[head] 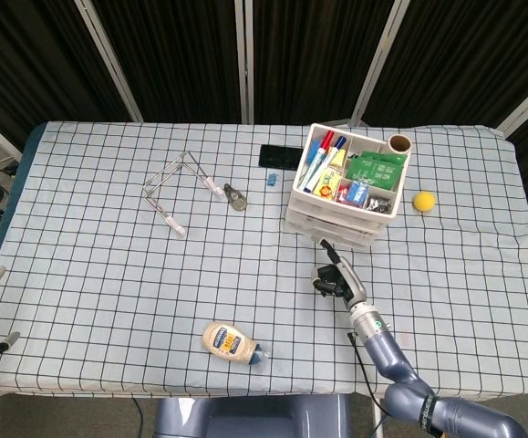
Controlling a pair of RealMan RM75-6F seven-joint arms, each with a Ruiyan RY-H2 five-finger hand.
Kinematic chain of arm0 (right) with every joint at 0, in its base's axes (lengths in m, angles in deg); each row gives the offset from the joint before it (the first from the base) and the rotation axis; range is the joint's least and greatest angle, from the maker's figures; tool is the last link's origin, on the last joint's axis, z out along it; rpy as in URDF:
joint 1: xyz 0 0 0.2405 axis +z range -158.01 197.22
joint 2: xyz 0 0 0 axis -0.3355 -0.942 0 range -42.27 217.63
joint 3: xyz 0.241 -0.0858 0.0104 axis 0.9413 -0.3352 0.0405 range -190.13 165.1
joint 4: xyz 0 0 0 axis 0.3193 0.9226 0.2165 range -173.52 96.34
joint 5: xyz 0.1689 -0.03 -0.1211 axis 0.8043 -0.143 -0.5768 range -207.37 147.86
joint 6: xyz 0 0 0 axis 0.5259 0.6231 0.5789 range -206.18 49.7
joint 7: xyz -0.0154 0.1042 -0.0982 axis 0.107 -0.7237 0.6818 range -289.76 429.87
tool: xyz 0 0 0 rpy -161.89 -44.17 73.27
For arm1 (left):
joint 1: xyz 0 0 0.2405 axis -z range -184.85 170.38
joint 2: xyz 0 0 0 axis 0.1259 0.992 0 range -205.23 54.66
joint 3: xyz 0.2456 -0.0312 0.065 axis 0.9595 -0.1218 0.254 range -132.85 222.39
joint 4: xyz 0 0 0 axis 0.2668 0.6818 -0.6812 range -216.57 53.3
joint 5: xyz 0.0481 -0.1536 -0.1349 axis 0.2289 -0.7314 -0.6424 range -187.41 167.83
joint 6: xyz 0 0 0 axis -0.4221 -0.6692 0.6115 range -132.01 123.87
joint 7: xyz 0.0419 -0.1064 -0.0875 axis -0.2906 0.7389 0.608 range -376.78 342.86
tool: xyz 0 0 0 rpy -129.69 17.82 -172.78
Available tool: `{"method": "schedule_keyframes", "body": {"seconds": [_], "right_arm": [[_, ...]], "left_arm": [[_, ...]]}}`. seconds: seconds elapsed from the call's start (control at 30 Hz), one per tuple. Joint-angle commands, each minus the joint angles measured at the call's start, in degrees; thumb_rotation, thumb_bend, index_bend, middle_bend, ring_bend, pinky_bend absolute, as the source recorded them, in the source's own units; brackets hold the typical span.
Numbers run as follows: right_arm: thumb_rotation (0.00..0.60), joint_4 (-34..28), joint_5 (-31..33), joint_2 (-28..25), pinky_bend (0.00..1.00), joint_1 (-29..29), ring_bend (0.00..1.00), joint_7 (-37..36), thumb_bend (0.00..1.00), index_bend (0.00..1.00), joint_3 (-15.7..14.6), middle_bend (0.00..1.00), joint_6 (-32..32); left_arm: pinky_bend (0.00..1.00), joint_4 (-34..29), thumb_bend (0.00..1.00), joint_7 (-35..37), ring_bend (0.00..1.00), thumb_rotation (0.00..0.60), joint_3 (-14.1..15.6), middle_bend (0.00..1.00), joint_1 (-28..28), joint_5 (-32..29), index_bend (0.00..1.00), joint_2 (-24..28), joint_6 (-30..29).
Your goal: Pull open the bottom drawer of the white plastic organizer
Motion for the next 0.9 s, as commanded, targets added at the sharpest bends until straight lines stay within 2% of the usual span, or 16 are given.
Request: {"method": "schedule_keyframes", "body": {"seconds": [0.03,0.2,0.67,0.9], "right_arm": [[0.600,1.8,1.8,1.4,0.79,0.8,0.92,1.0,0.57,0.09,0.8,0.93,0.2],[0.600,2.8,2.9,2.3,0.79,0.9,0.92,1.6,0.57,0.06,1.2,0.92,0.7],[0.600,3.9,4.3,3.7,0.79,-0.6,0.92,2.1,0.58,0.06,1.6,0.93,3.4],[0.600,5.5,3.0,3.9,0.79,-0.4,0.92,-0.2,0.58,0.06,2.0,0.92,2.2]], "left_arm": [[0.00,0.0,0.00,0.2,0.00,0.600,-0.1,0.00,0.1,-0.2,0.00,0.1,0.1],[0.00,0.1,0.00,0.4,0.00,0.600,-0.2,0.00,0.1,-0.5,0.00,0.1,0.4],[0.00,0.0,0.00,0.2,0.00,0.600,0.0,0.00,0.2,-0.3,0.00,0.1,0.6],[0.00,-0.2,0.00,-0.2,0.00,0.600,0.2,0.00,0.2,0.0,0.00,0.1,0.6]]}}
